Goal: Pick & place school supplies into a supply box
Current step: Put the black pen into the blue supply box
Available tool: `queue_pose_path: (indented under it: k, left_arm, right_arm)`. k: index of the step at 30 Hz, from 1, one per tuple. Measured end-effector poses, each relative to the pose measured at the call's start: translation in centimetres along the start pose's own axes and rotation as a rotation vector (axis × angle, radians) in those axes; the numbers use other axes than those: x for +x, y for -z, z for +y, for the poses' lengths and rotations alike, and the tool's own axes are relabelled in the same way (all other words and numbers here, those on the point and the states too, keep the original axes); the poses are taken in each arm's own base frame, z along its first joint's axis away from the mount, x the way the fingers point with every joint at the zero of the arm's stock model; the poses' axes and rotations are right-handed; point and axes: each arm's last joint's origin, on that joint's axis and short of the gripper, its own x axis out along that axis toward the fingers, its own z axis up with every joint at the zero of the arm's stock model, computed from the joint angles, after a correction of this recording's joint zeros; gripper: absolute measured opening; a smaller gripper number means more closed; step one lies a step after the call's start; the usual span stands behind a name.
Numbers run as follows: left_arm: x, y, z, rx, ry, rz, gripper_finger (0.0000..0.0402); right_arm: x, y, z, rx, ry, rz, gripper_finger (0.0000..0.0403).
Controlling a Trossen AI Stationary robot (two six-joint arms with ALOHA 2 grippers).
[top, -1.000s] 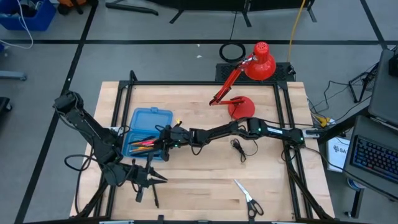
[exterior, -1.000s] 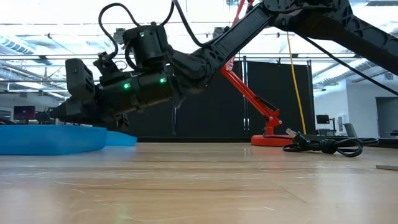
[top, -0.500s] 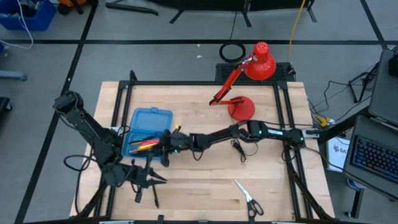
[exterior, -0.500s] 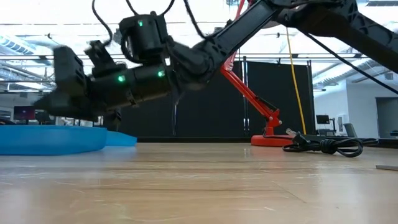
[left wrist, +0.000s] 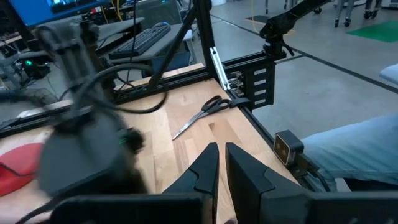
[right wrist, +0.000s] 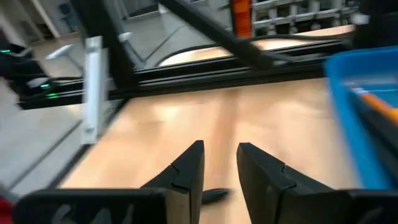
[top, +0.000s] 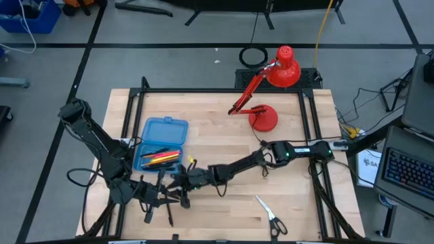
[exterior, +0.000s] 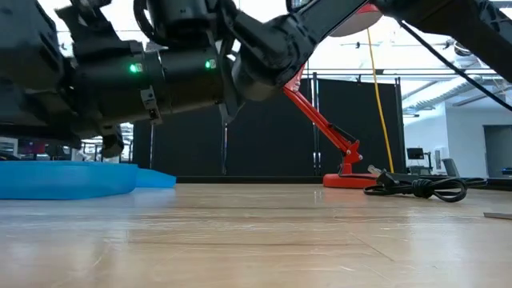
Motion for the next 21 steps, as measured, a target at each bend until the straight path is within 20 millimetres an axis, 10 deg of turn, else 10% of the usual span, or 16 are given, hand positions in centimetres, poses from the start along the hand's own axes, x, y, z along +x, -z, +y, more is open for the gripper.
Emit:
queue_pose_path:
  k: [21]
  left_arm:
    - [0.0, -0.3, 0.1, -0.034, -0.032, -0.031, 0.0035]
  right_arm:
    - [0.0, 1.5, 6.5, 0.048, 0.208, 0.035, 0.0209]
